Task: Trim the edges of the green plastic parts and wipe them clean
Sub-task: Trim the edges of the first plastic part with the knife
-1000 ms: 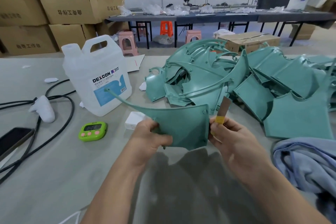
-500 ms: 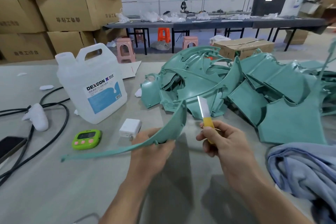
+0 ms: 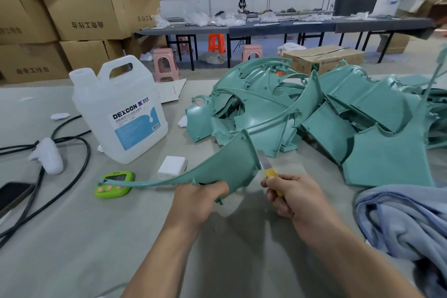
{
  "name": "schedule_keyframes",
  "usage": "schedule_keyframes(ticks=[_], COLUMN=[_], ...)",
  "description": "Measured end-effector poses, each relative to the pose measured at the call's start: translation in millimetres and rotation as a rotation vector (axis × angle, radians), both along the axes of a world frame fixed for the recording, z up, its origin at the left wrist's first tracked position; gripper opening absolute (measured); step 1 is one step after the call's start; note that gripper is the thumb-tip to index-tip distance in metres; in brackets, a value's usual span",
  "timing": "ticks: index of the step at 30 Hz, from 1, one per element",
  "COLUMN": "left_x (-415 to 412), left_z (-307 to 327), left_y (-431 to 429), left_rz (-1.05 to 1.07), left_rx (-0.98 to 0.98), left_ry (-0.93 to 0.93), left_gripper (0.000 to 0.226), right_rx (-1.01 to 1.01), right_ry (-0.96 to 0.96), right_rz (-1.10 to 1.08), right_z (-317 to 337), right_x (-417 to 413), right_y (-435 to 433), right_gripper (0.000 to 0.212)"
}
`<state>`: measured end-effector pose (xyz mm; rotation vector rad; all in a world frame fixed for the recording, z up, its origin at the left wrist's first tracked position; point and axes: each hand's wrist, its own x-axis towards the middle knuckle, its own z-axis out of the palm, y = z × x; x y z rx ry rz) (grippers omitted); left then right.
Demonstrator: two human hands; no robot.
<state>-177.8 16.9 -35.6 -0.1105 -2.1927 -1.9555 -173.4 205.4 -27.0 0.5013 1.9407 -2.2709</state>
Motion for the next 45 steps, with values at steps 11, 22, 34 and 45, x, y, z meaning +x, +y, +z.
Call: schedule_keyframes(ticks=[11,22,34,45], left_x=[2,2,29,13], left_z=[2,13,33,51], left_y=[2,-3,-3,-42], left_rz=[0.014,-0.028,-0.878,-0.417], left_rx=[-0.003,0.557,0.188,0.469], left_ry=[-0.049,-0.214,-0.504,-0.200], left_gripper=[0.010,0.034,0.057,0.028], right_rx=[-0.032,-0.085,-0.352,-0.195], right_ry=[0.233,0.027,0.085,0.165], right_rz=[-0.031,-0.114,-0.235,-0.199], right_z=[9,7,19,20], right_x=[12,8,1,-2], right_y=[0,10,28,45], right_gripper=[0.017,0.013,0.006,0.023])
